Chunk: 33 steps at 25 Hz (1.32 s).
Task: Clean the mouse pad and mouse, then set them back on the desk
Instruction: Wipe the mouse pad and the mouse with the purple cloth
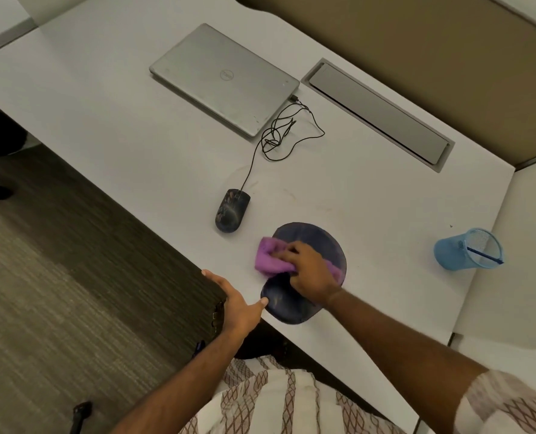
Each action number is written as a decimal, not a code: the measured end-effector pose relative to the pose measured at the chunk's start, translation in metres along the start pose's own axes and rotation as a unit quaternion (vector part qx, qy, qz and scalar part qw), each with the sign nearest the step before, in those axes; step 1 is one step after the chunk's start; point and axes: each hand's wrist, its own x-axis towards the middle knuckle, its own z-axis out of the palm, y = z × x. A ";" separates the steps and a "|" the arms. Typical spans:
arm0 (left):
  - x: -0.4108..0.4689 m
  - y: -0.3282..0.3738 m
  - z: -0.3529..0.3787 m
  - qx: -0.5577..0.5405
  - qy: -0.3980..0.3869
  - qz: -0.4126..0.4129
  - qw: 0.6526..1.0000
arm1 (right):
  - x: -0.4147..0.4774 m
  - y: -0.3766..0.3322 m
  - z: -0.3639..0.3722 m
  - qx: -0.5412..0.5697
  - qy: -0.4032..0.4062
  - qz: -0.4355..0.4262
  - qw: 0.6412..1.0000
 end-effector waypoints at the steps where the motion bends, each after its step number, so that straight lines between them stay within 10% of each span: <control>1: -0.001 0.002 0.001 -0.001 -0.001 -0.004 1.000 | -0.015 0.000 0.008 -0.024 -0.023 -0.040 0.999; 5: -0.015 0.016 -0.004 0.002 -0.007 0.014 1.000 | -0.021 0.009 0.004 -0.072 -0.045 -0.119 0.989; 14: 0.004 -0.003 0.000 0.018 0.001 0.000 1.000 | 0.040 -0.002 -0.026 0.037 0.063 0.100 0.992; 24: -0.047 0.045 -0.013 0.049 0.002 0.008 0.999 | -0.045 -0.008 0.022 0.099 -0.032 0.038 0.994; 33: -0.011 0.009 -0.004 0.024 0.009 -0.018 1.000 | -0.085 0.027 0.022 -0.085 -0.031 -0.108 0.990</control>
